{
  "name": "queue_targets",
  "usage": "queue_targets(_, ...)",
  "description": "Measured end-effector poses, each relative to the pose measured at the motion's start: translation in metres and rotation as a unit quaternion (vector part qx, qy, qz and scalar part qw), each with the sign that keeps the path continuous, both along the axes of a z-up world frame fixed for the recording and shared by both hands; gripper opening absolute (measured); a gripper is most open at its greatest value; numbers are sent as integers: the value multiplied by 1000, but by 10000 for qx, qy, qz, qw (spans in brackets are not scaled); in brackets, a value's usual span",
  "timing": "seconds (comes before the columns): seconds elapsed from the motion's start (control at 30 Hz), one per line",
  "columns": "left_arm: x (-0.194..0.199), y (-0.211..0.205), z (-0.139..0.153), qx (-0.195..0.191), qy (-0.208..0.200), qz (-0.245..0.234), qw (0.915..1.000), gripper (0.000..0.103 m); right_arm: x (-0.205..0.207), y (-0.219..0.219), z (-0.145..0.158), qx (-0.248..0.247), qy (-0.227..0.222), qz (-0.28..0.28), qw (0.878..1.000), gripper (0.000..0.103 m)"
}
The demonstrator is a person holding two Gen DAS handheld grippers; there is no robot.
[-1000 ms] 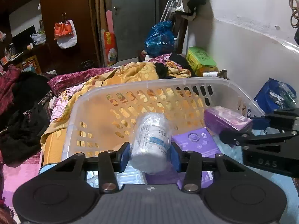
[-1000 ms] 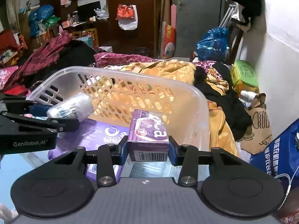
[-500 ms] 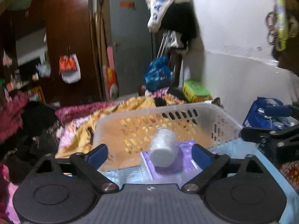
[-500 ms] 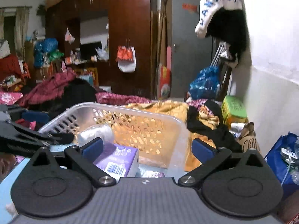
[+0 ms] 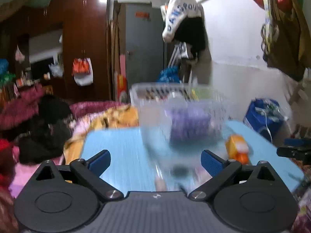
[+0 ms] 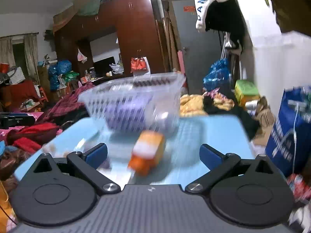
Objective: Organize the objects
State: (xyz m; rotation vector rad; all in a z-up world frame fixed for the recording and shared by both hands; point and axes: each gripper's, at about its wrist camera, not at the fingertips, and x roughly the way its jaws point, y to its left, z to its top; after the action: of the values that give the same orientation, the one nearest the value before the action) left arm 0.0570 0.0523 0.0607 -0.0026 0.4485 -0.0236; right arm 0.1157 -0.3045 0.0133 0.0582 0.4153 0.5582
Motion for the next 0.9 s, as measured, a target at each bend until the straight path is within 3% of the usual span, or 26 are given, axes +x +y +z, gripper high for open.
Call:
queue_targets(0.17,-13,-7,-27,-84,80,-66,9999,100,3,20,-31,-47,175,140,9997,103)
queue_targets(0.33,-6,-4,-39,23,157,184,9997,98,-3,42,-23,460,89,437,9979,101)
queue_targets(0.43,-5,9,-46,-93,204,324,9992,95,-10,75,-17,368,-148,776,9962,94)
queue_targets(0.6,4,24,-59,-256,367,375,9983,83,-5,122,-24,74,-156,1100,9938,67)
queue_targets(0.87,10,26,-65,-416,338,248,9983,72,-13,148,-25,-156,-351,1112,9931,53)
queue_targets(0.9,11,24,-66,-416,329,233,9983,69,-17,150,-28,-182,-354,1116,9930,47)
